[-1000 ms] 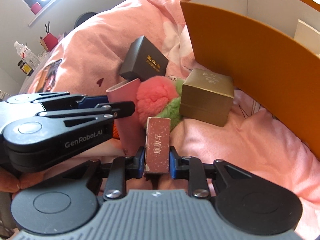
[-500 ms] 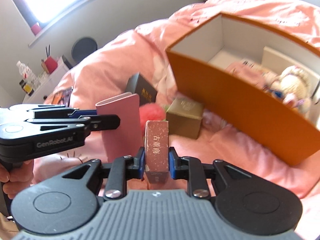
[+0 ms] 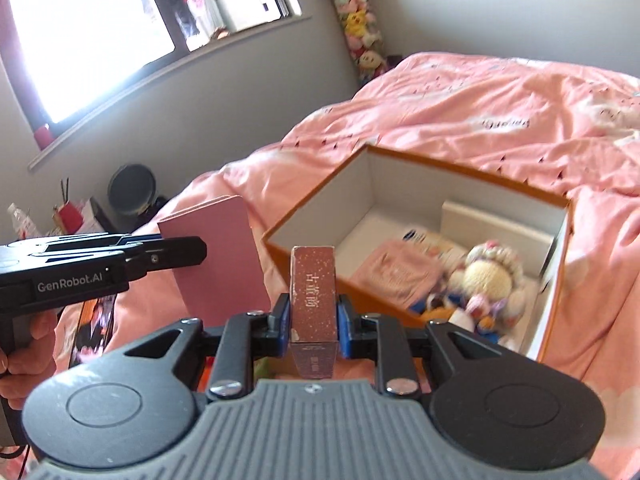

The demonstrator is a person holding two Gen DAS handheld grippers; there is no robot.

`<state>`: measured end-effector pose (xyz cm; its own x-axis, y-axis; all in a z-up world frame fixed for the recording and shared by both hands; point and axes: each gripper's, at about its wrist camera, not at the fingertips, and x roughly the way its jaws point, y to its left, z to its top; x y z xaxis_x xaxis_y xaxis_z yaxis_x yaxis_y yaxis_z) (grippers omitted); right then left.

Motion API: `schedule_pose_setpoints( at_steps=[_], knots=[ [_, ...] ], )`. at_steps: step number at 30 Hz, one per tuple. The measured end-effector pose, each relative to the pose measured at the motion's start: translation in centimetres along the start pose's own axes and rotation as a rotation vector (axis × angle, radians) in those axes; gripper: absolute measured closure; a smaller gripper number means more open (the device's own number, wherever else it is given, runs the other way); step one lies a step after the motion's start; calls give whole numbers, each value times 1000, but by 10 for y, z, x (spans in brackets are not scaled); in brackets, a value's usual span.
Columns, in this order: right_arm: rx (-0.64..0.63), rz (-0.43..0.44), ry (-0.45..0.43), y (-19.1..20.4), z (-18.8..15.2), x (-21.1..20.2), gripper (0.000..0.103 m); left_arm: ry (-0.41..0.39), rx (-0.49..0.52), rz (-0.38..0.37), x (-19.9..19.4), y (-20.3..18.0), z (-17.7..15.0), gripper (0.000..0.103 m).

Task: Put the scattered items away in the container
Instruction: 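Carry the pink wallet and red-brown book over the shoebox with both grippers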

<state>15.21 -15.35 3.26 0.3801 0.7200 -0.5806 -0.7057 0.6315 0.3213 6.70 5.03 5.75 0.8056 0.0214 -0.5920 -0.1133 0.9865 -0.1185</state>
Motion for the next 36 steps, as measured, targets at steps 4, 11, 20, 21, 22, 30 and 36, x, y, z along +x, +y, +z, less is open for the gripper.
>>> schedule_pose_setpoints(
  at_steps=[4,11,20,21,22,30,36],
  knots=[
    [15,-27,-57,-9,19,1,78,-44,15,-26,16,-7,25,83],
    [4,-138,-74,-22,40,26,78,-49,94,39,64,-14,55,83],
    [18,-217,-21,-49,48,78,78,128,151,65,135,-12,59,83],
    [24,-220,-13,-50,47,82,78,142,165,76,141,-13,58,83],
    [30,-220,-7,-52,46,85,78,161,187,99,148,-14,57,83],
    [41,-206,20,-61,45,101,78,283,311,181,185,-24,47,83],
    [60,-205,33,-68,42,108,78,359,303,159,206,-27,38,84]
  ],
)
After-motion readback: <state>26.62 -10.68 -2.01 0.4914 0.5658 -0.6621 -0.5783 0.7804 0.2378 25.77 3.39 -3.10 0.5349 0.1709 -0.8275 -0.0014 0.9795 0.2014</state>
